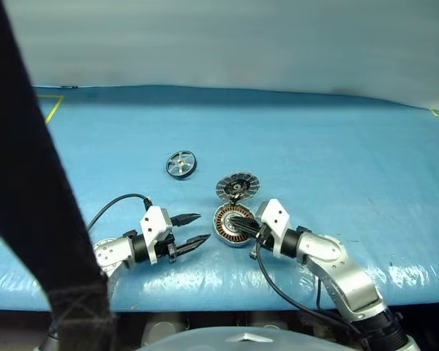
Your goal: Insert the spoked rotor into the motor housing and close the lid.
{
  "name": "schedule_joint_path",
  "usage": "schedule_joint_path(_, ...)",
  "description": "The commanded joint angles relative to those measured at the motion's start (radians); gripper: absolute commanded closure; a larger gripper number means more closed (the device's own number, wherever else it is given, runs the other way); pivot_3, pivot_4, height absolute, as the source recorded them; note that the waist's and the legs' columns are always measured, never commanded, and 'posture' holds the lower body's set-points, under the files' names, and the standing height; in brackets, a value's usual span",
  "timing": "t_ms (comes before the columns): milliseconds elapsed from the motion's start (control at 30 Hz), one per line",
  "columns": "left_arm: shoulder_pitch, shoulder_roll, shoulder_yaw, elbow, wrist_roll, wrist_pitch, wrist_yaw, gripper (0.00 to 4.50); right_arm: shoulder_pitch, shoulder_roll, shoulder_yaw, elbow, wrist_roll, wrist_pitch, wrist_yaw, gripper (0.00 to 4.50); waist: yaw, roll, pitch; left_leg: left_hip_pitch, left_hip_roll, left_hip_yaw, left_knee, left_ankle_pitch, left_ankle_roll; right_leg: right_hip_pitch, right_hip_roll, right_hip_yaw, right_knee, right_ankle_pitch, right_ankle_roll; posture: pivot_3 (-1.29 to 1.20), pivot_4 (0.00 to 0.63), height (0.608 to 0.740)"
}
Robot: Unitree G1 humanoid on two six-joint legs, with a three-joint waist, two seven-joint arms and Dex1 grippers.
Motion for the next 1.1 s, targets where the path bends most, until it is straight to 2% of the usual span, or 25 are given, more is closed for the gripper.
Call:
schedule_joint_path(33, 0.002, -0.003, -0.008, -0.002, 0.005, -0.027, -0.004, 1.84, 0.001, 0.022, -0.021, 0.015, 0.019, -0.009, -0.005, 4.47, 0.001, 0.000, 0.000, 0.000, 0.000, 0.000, 0.000, 0.000, 0.000, 0.000, 0.000, 0.000, 0.000, 0.000, 0.000, 0.00, 0.150, 0.740)
schedule_joint_path(200, -0.015, -0.010, -0.004, 0.064, 0.015, -0.067, -0.004, 1.84, 0.008, 0.001, 0.034, 0.054, -0.084, -0.028, -0.031, 4.47, 0.000, 0.000, 0.000, 0.001, 0.000, 0.000, 0.000, 0.000, 0.000, 0.000, 0.000, 0.000, 0.000, 0.000, 0.001, 0.00, 0.150, 0.740)
schedule_joint_path(333, -0.022, -0.013, -0.008, 0.095, 0.015, -0.089, -0.012, 1.84, 0.009, 0.012, 0.033, 0.074, -0.104, -0.029, -0.060, 4.47, -0.001, 0.000, 0.000, 0.005, 0.001, 0.000, 0.000, 0.000, 0.000, 0.000, 0.000, 0.000, 0.000, -0.001, 0.002, 0.00, 0.150, 0.740)
schedule_joint_path(400, -0.025, -0.014, -0.010, 0.108, 0.016, -0.099, -0.017, 1.84, 0.021, 0.030, 0.005, 0.047, -0.039, -0.014, -0.041, 4.47, -0.001, 0.000, 0.000, 0.007, 0.000, 0.000, 0.000, 0.000, 0.000, 0.001, -0.001, 0.000, 0.000, -0.002, 0.002, 0.00, 0.150, 0.740)
schedule_joint_path(433, -0.029, -0.017, -0.011, 0.119, 0.018, -0.105, -0.018, 1.84, 0.030, 0.079, -0.051, 0.007, 0.081, 0.013, -0.041, 4.47, 0.000, 0.000, 0.000, 0.007, 0.000, 0.000, 0.000, 0.000, 0.000, 0.001, -0.001, 0.000, 0.000, -0.002, 0.002, 0.00, 0.150, 0.740)
schedule_joint_path(500, -0.033, -0.022, -0.013, 0.136, 0.023, -0.117, -0.019, 1.84, 0.035, 0.134, -0.125, -0.049, 0.223, 0.043, -0.036, 4.47, 0.001, 0.001, 0.000, 0.006, 0.000, 0.000, 0.000, 0.000, 0.000, 0.001, -0.002, 0.000, 0.000, 0.000, 0.000, 0.00, 0.150, 0.740)
schedule_joint_path(667, -0.031, -0.036, -0.012, 0.148, 0.018, -0.125, -0.017, 1.84, 0.021, 0.158, -0.192, -0.088, 0.301, 0.063, -0.045, 4.47, -0.001, 0.002, 0.001, 0.000, 0.000, 0.000, 0.000, 0.000, 0.000, -0.001, -0.003, 0.000, 0.000, 0.001, -0.001, 0.00, 0.150, 0.740)
schedule_joint_path(1100, -0.027, -0.035, -0.025, 0.078, 0.021, -0.068, 0.005, 1.84, 0.038, 0.047, -0.087, -0.058, 0.125, 0.025, -0.022, 4.47, 0.000, 0.002, 0.001, 0.000, 0.000, 0.000, -0.002, 0.000, 0.001, -0.001, -0.001, -0.001, -0.001, 0.000, -0.001, 0.00, 0.150, 0.740)
